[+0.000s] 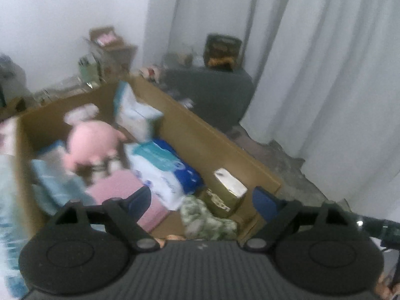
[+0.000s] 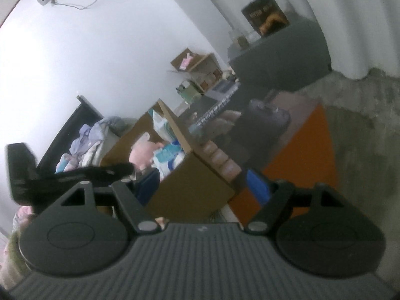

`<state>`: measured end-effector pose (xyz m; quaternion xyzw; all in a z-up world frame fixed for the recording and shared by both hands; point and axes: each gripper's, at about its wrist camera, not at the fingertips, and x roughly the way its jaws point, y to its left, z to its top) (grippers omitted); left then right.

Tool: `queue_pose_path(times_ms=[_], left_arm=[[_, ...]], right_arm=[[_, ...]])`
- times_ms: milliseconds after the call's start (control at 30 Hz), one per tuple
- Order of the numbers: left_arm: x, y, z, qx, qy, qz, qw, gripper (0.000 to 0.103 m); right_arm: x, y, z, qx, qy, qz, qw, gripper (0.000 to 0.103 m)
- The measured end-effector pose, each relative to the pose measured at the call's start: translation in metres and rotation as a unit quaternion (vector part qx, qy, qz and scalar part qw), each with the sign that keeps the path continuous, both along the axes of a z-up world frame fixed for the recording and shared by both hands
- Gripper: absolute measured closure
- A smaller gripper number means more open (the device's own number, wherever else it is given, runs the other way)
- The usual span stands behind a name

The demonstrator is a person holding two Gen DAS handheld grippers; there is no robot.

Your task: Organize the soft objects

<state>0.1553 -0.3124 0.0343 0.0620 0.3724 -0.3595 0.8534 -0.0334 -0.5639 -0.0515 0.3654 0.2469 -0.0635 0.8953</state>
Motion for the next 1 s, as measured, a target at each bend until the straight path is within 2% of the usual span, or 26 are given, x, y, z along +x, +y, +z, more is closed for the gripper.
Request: queue_pose_path(times_ms=[167, 333, 400, 500, 667, 767, 900, 933, 1000], left_arm=[[-0.030, 0.056, 0.031, -0.024, -0.038, 0.033, 0.9984, 0.010], [-0.069, 0.119, 0.049, -0.033, -0.075, 0.091, 0.9925, 0.004], [-0.084, 0.141, 0.050, -0.032, -0.100, 0.133, 0.9856, 0.000], [-0.104, 0.170, 0.043, -0.015, -0.129, 0.217, 0.9674, 0.000], [-0.117, 0.205, 0.019, 0.023, -0.089, 0.322, 0.9423, 0.000], [-0.123, 0.217, 0.007, 0.040, -0.067, 0.363, 0.9286, 0.000], [-0.133, 0.227, -0.004, 0.018, -0.050, 0.376, 0.9250, 0.000], [-0.135, 0.228, -0.005, 0.008, -0.043, 0.375, 0.9260, 0.000], [-0.140, 0.230, -0.007, -0.024, -0.041, 0.354, 0.9340, 0.000]], right_arm=[[0.003, 0.019, 0.003, -0.014, -0.008, 0.018, 1.000, 0.026], [0.000, 0.044, 0.019, -0.033, -0.033, 0.040, 0.998, 0.025], [0.001, 0.059, 0.025, -0.040, -0.041, 0.059, 0.997, 0.025], [0.007, 0.085, 0.034, -0.052, -0.051, 0.097, 0.993, 0.025], [0.020, 0.136, 0.051, -0.099, -0.054, 0.165, 0.980, 0.025], [0.024, 0.167, 0.055, -0.128, -0.047, 0.198, 0.971, 0.025], [0.029, 0.200, 0.054, -0.137, -0.033, 0.237, 0.961, 0.025], [0.029, 0.208, 0.053, -0.139, -0.027, 0.244, 0.959, 0.025], [0.030, 0.219, 0.050, -0.141, -0.014, 0.256, 0.956, 0.025]])
